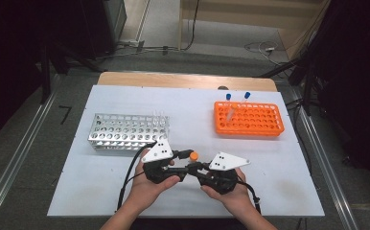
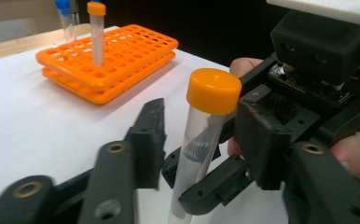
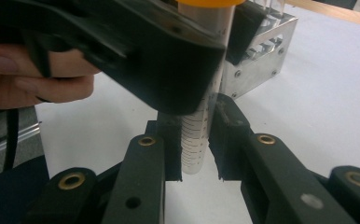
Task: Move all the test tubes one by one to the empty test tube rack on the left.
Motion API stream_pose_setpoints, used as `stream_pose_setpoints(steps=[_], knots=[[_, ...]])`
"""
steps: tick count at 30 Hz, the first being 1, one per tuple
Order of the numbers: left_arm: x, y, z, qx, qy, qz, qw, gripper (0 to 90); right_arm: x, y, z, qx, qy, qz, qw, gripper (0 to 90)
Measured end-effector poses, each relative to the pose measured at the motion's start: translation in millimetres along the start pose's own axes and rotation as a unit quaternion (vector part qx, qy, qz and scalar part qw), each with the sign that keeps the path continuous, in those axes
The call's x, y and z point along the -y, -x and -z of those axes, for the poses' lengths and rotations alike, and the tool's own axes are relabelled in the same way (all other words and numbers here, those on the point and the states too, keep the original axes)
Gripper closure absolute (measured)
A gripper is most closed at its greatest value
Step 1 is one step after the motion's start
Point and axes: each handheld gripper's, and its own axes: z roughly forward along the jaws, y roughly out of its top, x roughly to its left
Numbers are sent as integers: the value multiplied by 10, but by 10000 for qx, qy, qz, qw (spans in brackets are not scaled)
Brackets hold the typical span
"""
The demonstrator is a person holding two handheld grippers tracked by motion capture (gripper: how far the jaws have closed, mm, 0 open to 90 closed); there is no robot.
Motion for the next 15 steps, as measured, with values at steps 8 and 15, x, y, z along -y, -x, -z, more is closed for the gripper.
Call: stream_pose_setpoints(steps=[8,15], knots=[[8,0,-8,-43,-65,-146,9999,732,5,-1,-3,-54,-57,16,10000,731],[-1,-32,6,-68,-62,-142,9999,748,21,37,-4,-131,-39,1,9999,703]])
